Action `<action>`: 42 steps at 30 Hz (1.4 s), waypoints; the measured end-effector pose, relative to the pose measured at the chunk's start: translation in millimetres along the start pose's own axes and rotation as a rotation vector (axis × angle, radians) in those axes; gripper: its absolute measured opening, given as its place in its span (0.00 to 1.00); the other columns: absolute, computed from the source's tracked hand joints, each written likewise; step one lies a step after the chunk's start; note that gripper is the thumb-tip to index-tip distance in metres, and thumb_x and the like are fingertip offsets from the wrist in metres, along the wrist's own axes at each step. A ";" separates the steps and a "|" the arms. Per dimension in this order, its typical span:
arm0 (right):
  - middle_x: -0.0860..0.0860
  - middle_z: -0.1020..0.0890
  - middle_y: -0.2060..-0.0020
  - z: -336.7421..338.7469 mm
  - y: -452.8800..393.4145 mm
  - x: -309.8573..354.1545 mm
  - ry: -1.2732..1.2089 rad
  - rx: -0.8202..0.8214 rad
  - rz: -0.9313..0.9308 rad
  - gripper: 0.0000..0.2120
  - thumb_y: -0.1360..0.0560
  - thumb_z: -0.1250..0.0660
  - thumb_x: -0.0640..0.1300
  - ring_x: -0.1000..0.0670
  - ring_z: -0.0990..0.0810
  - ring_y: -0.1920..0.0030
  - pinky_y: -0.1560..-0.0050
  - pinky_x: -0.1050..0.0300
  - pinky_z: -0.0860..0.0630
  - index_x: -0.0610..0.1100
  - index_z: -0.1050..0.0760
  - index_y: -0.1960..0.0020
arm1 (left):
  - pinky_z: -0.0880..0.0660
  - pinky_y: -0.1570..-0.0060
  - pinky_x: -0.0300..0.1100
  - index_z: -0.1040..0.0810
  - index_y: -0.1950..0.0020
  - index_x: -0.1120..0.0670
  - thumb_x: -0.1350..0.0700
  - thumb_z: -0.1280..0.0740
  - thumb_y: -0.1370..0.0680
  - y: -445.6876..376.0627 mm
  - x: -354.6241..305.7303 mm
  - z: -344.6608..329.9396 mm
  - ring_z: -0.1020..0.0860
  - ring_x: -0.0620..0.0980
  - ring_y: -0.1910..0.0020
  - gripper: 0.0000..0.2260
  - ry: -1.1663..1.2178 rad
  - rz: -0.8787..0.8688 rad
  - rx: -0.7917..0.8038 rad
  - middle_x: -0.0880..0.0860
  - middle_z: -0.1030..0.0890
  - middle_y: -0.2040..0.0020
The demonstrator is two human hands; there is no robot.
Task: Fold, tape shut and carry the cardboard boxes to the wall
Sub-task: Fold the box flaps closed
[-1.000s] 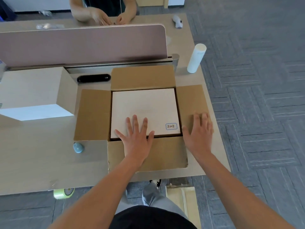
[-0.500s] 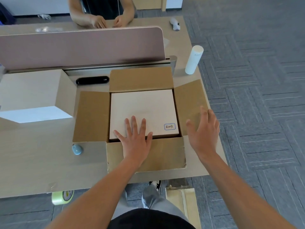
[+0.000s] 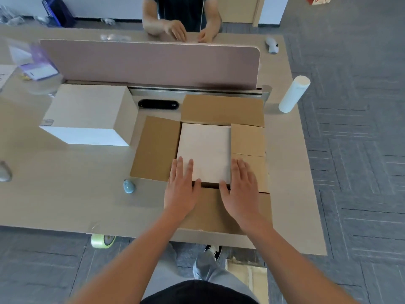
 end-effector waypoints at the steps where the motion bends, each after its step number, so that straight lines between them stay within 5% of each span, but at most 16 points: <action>1: 0.43 0.43 0.16 -10.1 -1.9 1.6 0.035 0.020 -0.005 0.36 0.16 0.41 0.56 0.41 0.47 0.17 0.17 0.43 0.48 0.43 0.49 0.15 | 0.45 0.19 0.59 0.50 0.15 0.48 0.45 0.43 0.14 0.7 8.6 10.4 0.60 0.54 0.16 0.30 -0.015 0.011 -0.035 0.55 0.54 0.15; 5: 0.41 0.46 0.17 -27.9 -3.1 6.5 0.141 0.018 -0.031 0.35 0.16 0.45 0.56 0.39 0.49 0.17 0.17 0.39 0.49 0.39 0.49 0.16 | 0.53 0.20 0.64 0.47 0.16 0.49 0.44 0.39 0.17 -4.0 40.3 51.9 0.57 0.59 0.16 0.32 -0.131 0.095 -0.167 0.58 0.50 0.15; 11: 0.39 0.45 0.17 -29.4 -1.4 7.8 0.200 0.000 -0.043 0.36 0.17 0.51 0.57 0.38 0.48 0.17 0.19 0.37 0.47 0.37 0.49 0.16 | 0.51 0.21 0.65 0.55 0.15 0.46 0.39 0.40 0.19 -20.6 84.4 75.9 0.49 0.63 0.18 0.37 -0.090 0.301 -0.095 0.60 0.54 0.16; 17: 0.38 0.44 0.17 -30.0 -1.8 9.6 0.205 -0.010 -0.035 0.36 0.17 0.51 0.57 0.37 0.47 0.17 0.19 0.36 0.46 0.36 0.46 0.17 | 0.42 0.24 0.62 0.52 0.15 0.47 0.39 0.38 0.19 -20.5 72.4 97.1 0.35 0.66 0.25 0.37 -0.128 0.245 -0.159 0.61 0.48 0.17; 24: 0.40 0.43 0.17 -25.8 -2.4 6.7 0.128 -0.014 -0.009 0.34 0.16 0.46 0.58 0.40 0.48 0.16 0.17 0.39 0.49 0.38 0.44 0.17 | 0.33 0.30 0.56 0.51 0.15 0.46 0.43 0.38 0.18 -0.2 -1.6 124.2 0.35 0.60 0.24 0.35 -0.044 -0.025 -0.312 0.58 0.45 0.17; 32: 0.44 0.33 0.21 1.2 30.9 -19.4 -0.007 -0.041 -0.008 0.26 0.18 0.35 0.56 0.41 0.35 0.21 0.21 0.42 0.38 0.44 0.29 0.25 | 0.36 0.27 0.62 0.56 0.16 0.40 0.39 0.52 0.14 -10.1 -82.5 22.0 0.40 0.63 0.21 0.27 -0.132 -0.210 0.127 0.58 0.54 0.16; 38: 0.44 0.39 0.19 9.1 76.9 -57.8 0.010 0.004 -0.227 0.31 0.21 0.44 0.65 0.41 0.43 0.18 0.19 0.38 0.44 0.51 0.35 0.23 | 0.50 0.27 0.76 0.53 0.16 0.39 0.39 0.56 0.14 -9.1 -95.2 -30.8 0.58 0.72 0.20 0.25 -0.352 -0.243 0.326 0.58 0.63 0.16; 42: 0.44 0.46 0.17 11.5 114.7 -79.6 -0.095 0.017 -0.515 0.34 0.18 0.39 0.62 0.39 0.40 0.20 0.22 0.41 0.40 0.52 0.45 0.18 | 0.49 0.27 0.76 0.56 0.16 0.40 0.40 0.57 0.14 -6.9 -93.0 -32.8 0.58 0.73 0.20 0.26 -0.435 -0.267 0.348 0.59 0.63 0.16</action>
Point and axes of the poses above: each hand's wrist, its own y-axis away from the middle knuckle, its own z-axis out of the back of the hand, x = y × z, the point moved 8 cm from there along -y, towards the middle knuckle
